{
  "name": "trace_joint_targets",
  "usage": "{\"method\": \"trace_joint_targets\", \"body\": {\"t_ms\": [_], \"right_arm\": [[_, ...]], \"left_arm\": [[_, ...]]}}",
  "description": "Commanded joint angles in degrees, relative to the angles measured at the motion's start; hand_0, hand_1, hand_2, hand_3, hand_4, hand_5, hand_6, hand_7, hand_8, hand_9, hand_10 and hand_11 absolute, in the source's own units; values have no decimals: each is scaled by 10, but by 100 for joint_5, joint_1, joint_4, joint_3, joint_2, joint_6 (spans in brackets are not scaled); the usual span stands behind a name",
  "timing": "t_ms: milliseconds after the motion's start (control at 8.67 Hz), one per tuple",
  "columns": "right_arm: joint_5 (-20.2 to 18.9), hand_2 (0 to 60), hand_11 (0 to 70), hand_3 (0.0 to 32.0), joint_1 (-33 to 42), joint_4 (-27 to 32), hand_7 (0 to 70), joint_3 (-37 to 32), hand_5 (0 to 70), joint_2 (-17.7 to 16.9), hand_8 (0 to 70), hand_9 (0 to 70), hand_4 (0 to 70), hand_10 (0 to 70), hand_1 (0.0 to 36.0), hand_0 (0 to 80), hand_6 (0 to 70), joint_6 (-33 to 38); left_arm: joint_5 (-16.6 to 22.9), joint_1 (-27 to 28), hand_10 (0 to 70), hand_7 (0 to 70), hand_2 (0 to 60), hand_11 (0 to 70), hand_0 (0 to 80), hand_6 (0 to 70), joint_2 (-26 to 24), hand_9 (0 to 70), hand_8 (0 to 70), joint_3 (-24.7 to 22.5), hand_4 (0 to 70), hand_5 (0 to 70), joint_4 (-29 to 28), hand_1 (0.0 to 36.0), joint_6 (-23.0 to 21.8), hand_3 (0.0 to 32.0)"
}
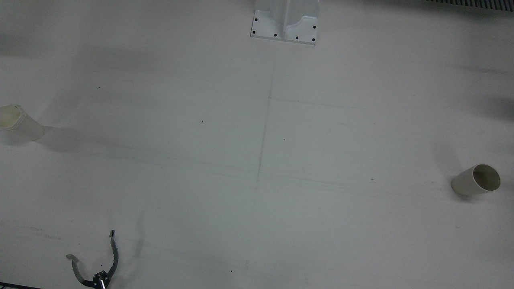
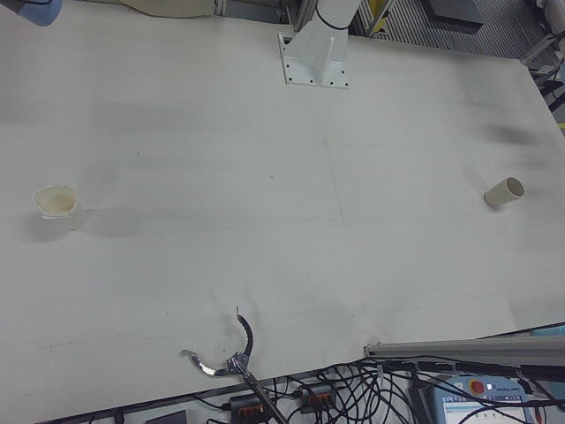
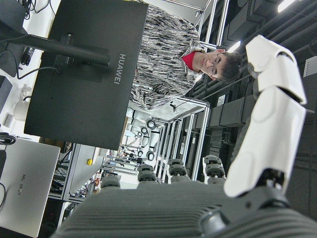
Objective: Pour water
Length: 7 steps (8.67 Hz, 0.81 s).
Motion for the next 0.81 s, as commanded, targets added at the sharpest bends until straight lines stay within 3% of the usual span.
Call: {"method": "trace_joint_targets", "body": {"t_ms": [0, 115, 346, 462, 692], "right_arm": [[-49, 248, 0, 0, -204, -4, 70, -47, 58, -18, 49, 69, 10, 0, 202, 484, 124, -105], [-23, 252, 0, 0, -414, -4, 82, -38, 58, -10, 55, 76, 18, 0, 198, 481, 134, -106], [12, 256, 0, 0, -688, -4, 110, -38, 60, 34, 66, 93, 37, 0, 198, 482, 148, -228], [30, 260, 0, 0, -811, -4, 107, -38, 61, 60, 66, 93, 36, 0, 202, 484, 147, -316], [39, 265, 0, 0, -917, -12, 114, -47, 61, 78, 61, 87, 34, 0, 203, 485, 147, -396]], "left_arm": [[-75, 170, 3, 88, 0, 31, 640, 90, 44, 3, 8, 322, 175, 0, -370, 172, 112, 0], [-171, 337, 5, 87, 0, 32, 616, 89, 70, 3, 7, 742, 165, 0, -878, 167, 513, 0], [-172, 356, 3, 80, 0, 30, 623, 84, 158, 2, 6, 2356, 169, 0, -2292, 164, 780, 0], [-111, 391, 15, 87, 0, 47, 641, 91, 158, 3, 9, 2694, 190, 0, -2515, 169, 1173, 0], [22, 715, 5, 85, 0, 28, 570, 96, 124, 3, 9, 2707, 205, 0, -2500, 124, 1466, 0]]}}
